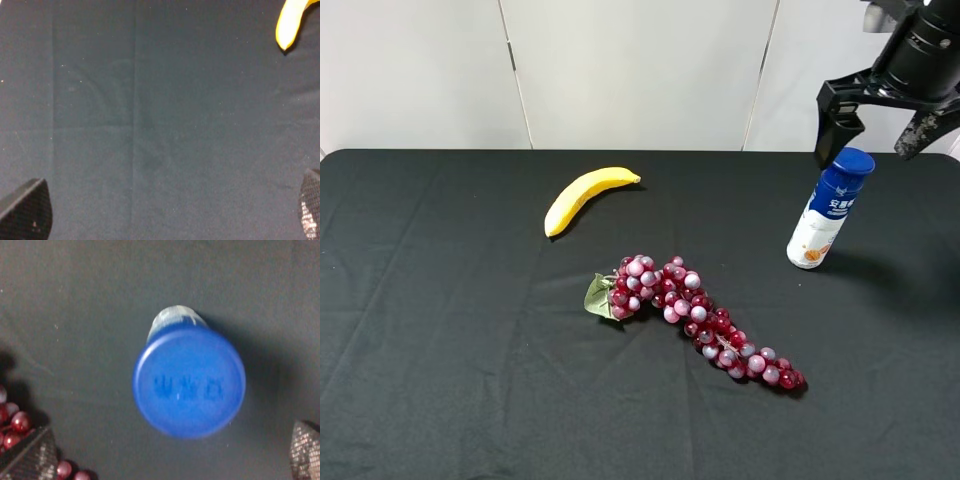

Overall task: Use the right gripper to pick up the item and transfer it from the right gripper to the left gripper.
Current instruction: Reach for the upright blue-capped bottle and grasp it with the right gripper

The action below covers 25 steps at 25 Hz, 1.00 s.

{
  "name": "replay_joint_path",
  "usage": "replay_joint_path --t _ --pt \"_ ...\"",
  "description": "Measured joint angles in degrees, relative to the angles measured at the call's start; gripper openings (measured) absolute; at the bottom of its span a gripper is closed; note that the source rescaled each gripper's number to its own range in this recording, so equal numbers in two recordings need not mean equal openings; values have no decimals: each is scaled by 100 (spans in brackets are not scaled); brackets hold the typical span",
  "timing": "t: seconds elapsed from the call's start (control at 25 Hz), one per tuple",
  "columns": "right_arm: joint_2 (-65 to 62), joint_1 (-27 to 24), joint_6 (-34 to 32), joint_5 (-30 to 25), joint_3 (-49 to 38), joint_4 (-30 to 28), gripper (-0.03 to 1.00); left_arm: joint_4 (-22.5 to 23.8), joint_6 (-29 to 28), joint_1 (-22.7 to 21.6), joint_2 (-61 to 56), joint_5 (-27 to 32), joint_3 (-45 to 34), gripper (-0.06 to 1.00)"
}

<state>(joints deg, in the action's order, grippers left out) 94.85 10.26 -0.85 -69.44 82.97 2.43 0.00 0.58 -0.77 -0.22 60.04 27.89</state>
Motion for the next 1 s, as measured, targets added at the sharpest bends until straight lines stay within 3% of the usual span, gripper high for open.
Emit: replay_joint_path --t 1.0 --pt "1131 0 2 184 138 -129 100 0 0 0 0 0 0 96"
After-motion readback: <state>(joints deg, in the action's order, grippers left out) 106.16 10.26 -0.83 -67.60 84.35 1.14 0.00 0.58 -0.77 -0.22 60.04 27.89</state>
